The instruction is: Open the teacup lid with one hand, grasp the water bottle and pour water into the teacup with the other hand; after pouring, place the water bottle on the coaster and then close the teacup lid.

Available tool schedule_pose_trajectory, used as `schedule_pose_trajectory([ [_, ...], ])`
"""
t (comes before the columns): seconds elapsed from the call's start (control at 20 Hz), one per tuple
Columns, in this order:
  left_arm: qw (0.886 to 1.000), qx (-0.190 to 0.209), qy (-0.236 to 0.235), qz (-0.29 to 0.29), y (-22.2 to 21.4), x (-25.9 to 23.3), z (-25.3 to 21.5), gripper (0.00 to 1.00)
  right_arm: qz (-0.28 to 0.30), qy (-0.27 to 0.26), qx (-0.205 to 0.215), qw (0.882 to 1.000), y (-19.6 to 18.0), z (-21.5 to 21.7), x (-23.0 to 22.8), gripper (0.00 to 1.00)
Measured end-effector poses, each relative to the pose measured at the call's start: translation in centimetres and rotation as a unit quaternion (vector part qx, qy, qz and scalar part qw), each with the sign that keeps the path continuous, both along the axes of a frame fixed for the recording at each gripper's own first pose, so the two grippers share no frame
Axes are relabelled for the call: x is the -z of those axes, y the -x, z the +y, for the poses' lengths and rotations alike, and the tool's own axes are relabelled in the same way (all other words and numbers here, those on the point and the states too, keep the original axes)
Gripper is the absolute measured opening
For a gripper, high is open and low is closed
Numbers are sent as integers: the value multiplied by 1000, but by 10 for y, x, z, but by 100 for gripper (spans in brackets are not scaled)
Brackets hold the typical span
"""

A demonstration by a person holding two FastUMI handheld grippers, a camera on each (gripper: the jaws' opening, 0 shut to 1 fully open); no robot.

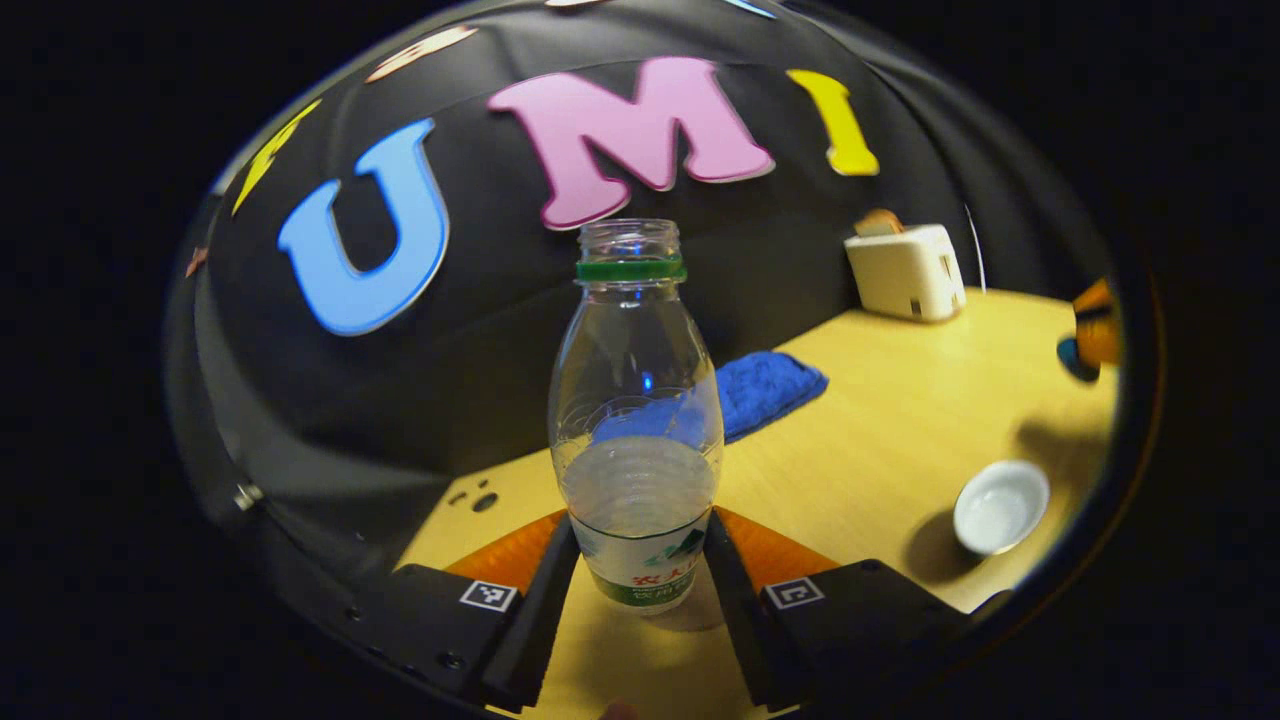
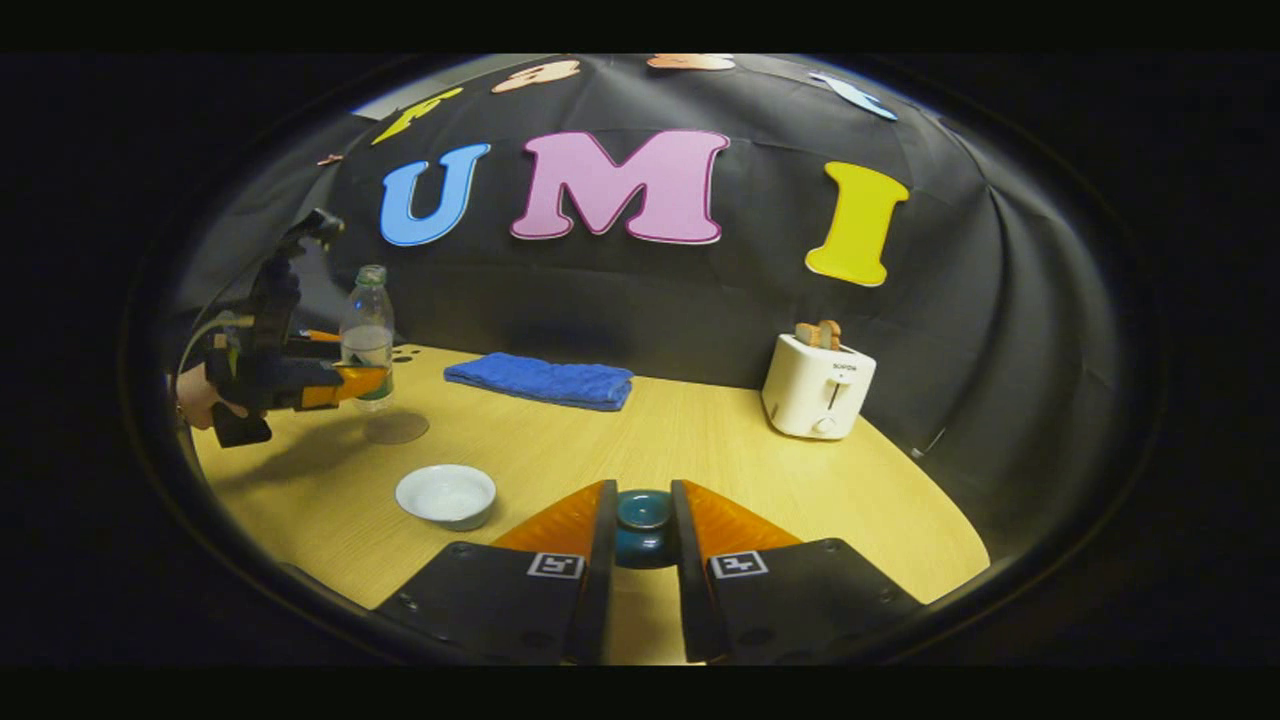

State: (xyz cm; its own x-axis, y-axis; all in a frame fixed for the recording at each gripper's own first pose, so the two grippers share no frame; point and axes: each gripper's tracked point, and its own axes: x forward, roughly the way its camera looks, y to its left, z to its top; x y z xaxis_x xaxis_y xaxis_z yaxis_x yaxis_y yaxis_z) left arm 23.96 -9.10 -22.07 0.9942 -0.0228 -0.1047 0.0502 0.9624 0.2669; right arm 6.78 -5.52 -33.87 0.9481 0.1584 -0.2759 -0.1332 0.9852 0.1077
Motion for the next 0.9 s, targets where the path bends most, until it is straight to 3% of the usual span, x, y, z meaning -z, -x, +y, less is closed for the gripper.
schedule_pose_trajectory([
  [0.1,998,7,64,1,-1,-2,-2,75,0,-2,1,1000,0,3,0,36],
  [0.15,996,9,88,4,-2,-3,-2,75,0,-3,2,1000,0,3,-1,26],
  [0.25,993,4,115,12,-1,-5,0,75,0,-6,4,1000,-1,5,-2,29],
  [0.35,992,-2,128,20,1,-3,0,75,-1,-6,5,1000,-1,5,-3,36],
  [0.4,991,-2,135,24,-1,-2,-2,75,-1,-6,6,1000,-1,5,-3,26],
  [0.45,989,-1,142,29,-1,-2,-3,75,-1,-6,6,1000,-1,4,-2,31],
  [0.75,985,-15,166,36,-5,-1,-2,76,2,-4,7,1000,1,3,0,35],
  [0.9,987,-8,153,49,-2,5,-4,80,3,-3,7,1000,1,3,0,31],
])
